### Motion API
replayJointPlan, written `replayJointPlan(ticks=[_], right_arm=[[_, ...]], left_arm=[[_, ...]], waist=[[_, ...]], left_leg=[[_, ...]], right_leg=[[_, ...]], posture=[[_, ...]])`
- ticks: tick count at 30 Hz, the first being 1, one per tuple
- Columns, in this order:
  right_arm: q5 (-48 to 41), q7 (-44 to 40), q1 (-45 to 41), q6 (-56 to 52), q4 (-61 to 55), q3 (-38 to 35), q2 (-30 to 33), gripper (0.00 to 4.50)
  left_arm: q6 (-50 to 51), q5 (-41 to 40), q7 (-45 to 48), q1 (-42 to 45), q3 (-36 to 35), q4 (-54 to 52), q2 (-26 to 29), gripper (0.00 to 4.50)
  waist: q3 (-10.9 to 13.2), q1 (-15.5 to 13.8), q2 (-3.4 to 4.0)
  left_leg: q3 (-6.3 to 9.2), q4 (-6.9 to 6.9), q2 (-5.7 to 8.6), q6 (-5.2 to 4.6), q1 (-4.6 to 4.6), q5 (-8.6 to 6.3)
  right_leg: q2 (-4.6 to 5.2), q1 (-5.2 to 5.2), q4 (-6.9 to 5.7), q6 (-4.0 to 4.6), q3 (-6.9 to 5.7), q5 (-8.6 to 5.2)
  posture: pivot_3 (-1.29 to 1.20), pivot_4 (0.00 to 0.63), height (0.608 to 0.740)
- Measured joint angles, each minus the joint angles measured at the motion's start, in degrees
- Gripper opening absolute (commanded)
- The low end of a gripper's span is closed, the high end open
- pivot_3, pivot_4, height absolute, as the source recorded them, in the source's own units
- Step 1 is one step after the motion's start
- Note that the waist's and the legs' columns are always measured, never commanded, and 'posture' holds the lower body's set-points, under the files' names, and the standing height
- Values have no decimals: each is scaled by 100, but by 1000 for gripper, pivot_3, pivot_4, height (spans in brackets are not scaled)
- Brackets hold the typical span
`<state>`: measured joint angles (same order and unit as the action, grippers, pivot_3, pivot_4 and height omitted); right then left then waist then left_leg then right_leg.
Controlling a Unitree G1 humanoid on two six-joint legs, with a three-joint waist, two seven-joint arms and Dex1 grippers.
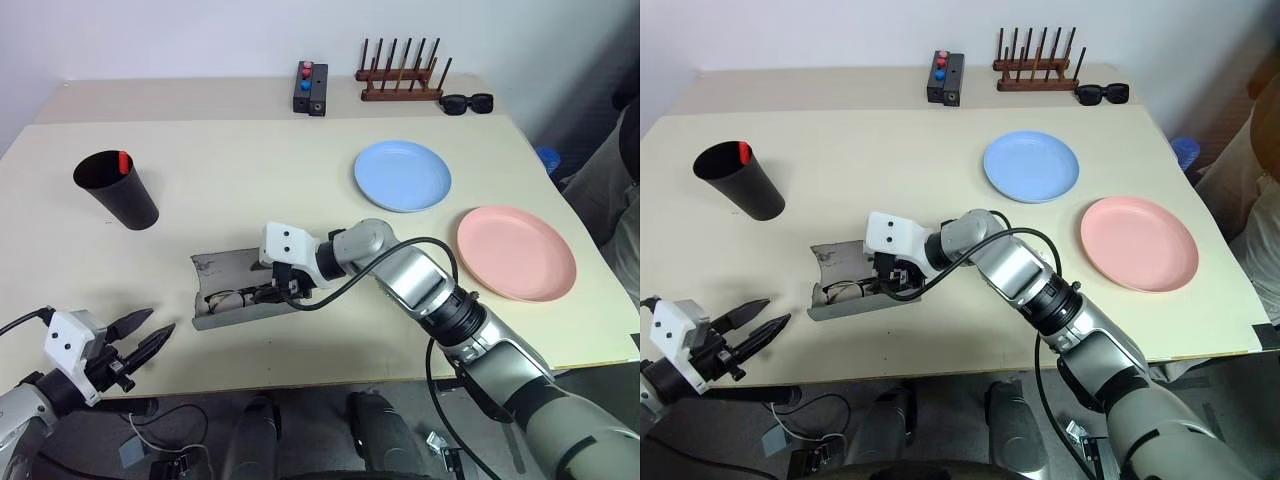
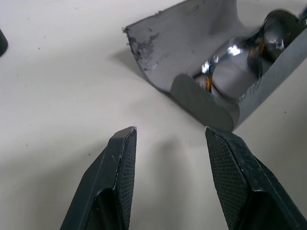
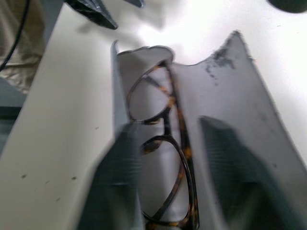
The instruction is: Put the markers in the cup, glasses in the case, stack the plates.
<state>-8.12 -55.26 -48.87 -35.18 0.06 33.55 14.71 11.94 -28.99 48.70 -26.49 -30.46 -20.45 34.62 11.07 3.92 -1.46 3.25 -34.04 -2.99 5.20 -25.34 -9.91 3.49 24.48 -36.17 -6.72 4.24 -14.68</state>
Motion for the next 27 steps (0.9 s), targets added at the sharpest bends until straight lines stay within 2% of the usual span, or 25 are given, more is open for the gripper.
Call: replayJointPlan(ticks=[1,3,4,7,10,16,20,27], right_arm=[[-6,-3,1,50,-2,-65,-1,2714],[-56,-31,28,175,-89,-245,6,2743],[-85,-40,65,239,-164,-337,19,2743],[-171,-82,288,430,-490,-558,158,2743],[-218,-103,571,547,-756,-725,351,2743],[-245,-159,1394,789,-1401,-1234,1158,2743],[-290,-169,1844,784,-1619,-1548,1626,2743],[-357,-40,2125,615,-1979,-1739,1800,2743]], left_arm=[[77,-100,-62,65,-2,-33,-13,2319],[410,-403,-285,338,-18,-97,-33,1769],[624,-517,-461,538,-28,-107,-24,1443],[1198,-581,-1023,1318,78,-110,147,53],[1609,-403,-1586,2153,452,-113,242,53],[2930,-250,-2519,4469,1339,602,147,53],[3716,-196,-2375,5339,1988,1217,331,53],[4336,-83,-1176,5770,3034,1596,1092,53]], waist=[[0,-7,0],[0,-25,0],[-1,-35,-1],[-2,-85,-4],[-3,-136,-6],[-5,-249,-10],[-5,-212,-9],[-3,-118,-8]], left_leg=[[0,-1,0,0,0,0],[4,-4,0,0,0,0],[6,-8,0,-1,1,1],[12,-13,0,0,3,2],[12,-17,1,4,5,4],[26,-22,1,12,5,11],[30,-17,0,11,8,11],[31,-13,-2,12,7,11]], right_leg=[[0,-1,0,0,0,0],[0,-6,-2,-2,-2,1],[-2,-7,-5,-3,-3,1],[-6,-11,-13,-5,-4,1],[-7,-15,-13,-9,-3,3],[-16,-22,-18,-42,-6,20],[-20,-20,-23,-45,-8,20],[-23,-14,-27,-48,-7,18]], posture=[[0,150,740],[0,150,740],[0,150,740],[0,150,740],[0,150,740],[0,150,740],[0,150,740],[0,150,740]])
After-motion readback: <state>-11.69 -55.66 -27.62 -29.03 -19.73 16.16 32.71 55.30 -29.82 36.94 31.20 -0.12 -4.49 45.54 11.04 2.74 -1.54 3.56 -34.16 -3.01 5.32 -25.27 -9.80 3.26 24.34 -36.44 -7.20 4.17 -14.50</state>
